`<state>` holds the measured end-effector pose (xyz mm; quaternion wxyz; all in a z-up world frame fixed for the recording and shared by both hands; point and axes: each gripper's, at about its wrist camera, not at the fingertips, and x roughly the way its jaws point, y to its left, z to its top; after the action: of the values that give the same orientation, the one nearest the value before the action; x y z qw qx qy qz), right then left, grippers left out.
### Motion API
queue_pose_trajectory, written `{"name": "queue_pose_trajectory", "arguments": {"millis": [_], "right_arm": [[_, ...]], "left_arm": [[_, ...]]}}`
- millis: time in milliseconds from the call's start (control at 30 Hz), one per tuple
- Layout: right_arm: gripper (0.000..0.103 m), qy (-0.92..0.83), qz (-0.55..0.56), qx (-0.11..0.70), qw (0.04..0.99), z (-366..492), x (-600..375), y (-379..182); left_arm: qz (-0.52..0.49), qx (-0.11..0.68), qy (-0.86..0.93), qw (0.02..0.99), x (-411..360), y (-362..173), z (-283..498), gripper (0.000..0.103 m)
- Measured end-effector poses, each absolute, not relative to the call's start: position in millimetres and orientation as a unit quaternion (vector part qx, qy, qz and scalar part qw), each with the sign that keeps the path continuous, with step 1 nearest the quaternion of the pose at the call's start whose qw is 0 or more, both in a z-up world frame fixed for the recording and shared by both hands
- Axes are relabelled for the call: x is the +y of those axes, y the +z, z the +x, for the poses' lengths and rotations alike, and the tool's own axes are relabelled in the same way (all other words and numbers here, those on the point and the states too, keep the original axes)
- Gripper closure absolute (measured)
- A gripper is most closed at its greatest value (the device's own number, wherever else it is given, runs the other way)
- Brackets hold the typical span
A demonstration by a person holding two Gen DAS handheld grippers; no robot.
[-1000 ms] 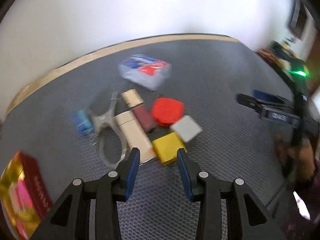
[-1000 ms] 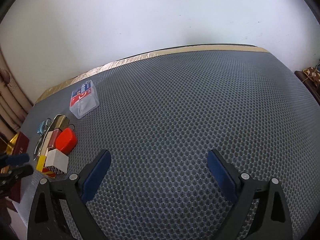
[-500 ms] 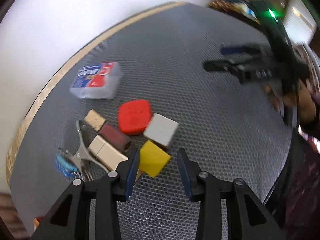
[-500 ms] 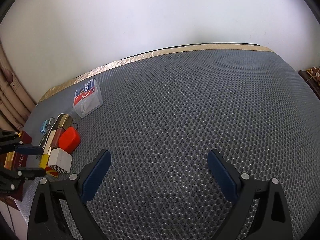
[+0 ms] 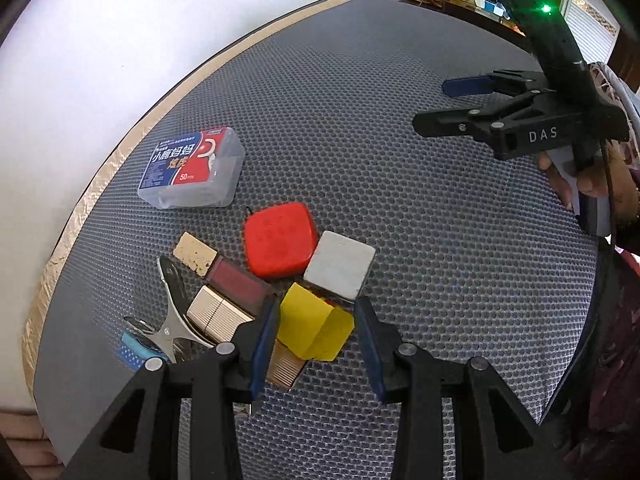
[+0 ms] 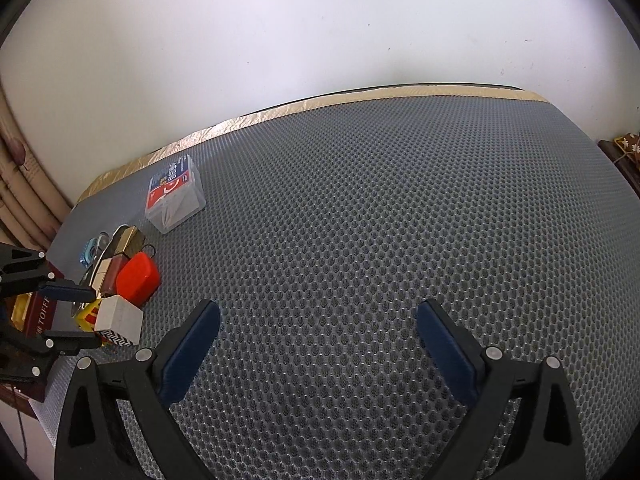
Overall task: Organize rigid objects
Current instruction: 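Grasp the yellow block with the left gripper, then grasp the white block with the right gripper while the left gripper holds the yellow block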
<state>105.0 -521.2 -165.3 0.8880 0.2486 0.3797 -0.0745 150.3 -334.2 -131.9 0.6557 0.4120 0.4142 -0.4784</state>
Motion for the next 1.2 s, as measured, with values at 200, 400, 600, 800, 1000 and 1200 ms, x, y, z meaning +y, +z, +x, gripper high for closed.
{"name": "queue_pose_trajectory", "arguments": {"millis": [200,400,600,800,1000,1200], "right_arm": [[0.005,-0.074,0.248,0.38,0.888,106.0,-520.5,-165.9],[0.004,-0.072,0.249,0.38,0.888,106.9,-520.3,-166.7],[0.004,-0.073,0.249,0.38,0.888,106.2,-519.4,-166.7],[0.003,-0.073,0.248,0.381,0.888,105.9,-519.1,-166.8],[0.004,-0.074,0.245,0.375,0.891,103.4,-518.4,-164.7],[0.037,-0.008,0.235,0.383,0.893,109.7,-484.6,-151.6]], "left_arm": [[0.421,0.423,-0.478,0.645,-336.5,-139.0,146.7,0.061],[0.414,0.435,-0.472,0.645,-335.7,-154.4,145.5,0.06],[0.377,0.449,-0.442,0.679,-323.7,-153.0,144.5,0.073],[0.266,0.478,-0.392,0.74,-285.2,-141.2,129.0,0.073],[0.137,0.502,-0.292,0.802,-216.5,-137.6,122.2,0.073],[0.089,0.507,-0.234,0.825,-175.4,-136.2,113.8,0.073]]}}
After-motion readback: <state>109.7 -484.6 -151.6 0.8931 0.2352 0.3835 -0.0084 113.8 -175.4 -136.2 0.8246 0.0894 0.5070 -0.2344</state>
